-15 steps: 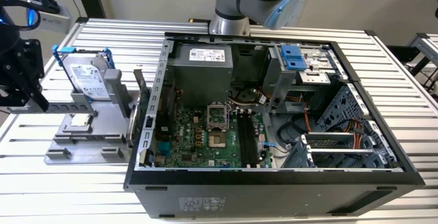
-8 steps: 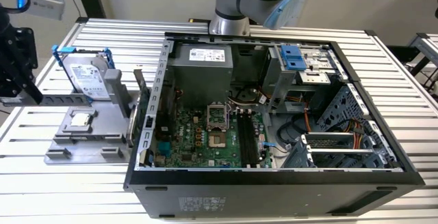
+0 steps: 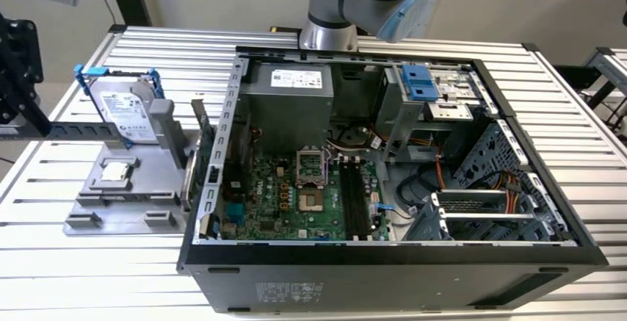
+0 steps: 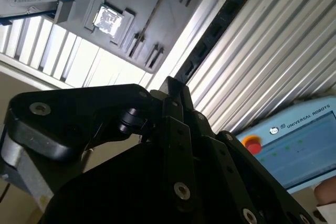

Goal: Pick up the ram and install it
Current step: 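Pick up the ram and move it above insertion slot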

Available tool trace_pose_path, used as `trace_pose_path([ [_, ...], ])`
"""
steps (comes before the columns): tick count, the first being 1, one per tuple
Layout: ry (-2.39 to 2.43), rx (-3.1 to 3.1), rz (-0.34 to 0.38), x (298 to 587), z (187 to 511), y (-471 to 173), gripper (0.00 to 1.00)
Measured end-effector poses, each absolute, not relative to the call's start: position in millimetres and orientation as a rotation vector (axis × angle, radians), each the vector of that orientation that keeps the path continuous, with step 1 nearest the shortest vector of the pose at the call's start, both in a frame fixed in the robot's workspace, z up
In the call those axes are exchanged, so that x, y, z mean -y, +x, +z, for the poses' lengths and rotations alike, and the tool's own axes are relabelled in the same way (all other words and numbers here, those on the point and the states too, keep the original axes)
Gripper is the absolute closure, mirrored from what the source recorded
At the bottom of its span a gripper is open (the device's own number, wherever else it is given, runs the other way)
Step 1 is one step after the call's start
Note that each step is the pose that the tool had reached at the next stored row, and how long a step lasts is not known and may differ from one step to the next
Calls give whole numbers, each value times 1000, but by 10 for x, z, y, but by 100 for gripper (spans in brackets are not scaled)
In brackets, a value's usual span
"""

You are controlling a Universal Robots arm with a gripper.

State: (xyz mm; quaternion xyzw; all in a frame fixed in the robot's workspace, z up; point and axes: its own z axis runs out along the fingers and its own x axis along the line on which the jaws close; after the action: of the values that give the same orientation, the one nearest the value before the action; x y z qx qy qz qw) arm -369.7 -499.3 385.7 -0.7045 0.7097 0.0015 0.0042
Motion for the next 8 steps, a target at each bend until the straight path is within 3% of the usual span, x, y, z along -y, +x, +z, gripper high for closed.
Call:
trace_pose_path([
  [8,-2207,-2224,5,4993,3867,-3684,100],
])
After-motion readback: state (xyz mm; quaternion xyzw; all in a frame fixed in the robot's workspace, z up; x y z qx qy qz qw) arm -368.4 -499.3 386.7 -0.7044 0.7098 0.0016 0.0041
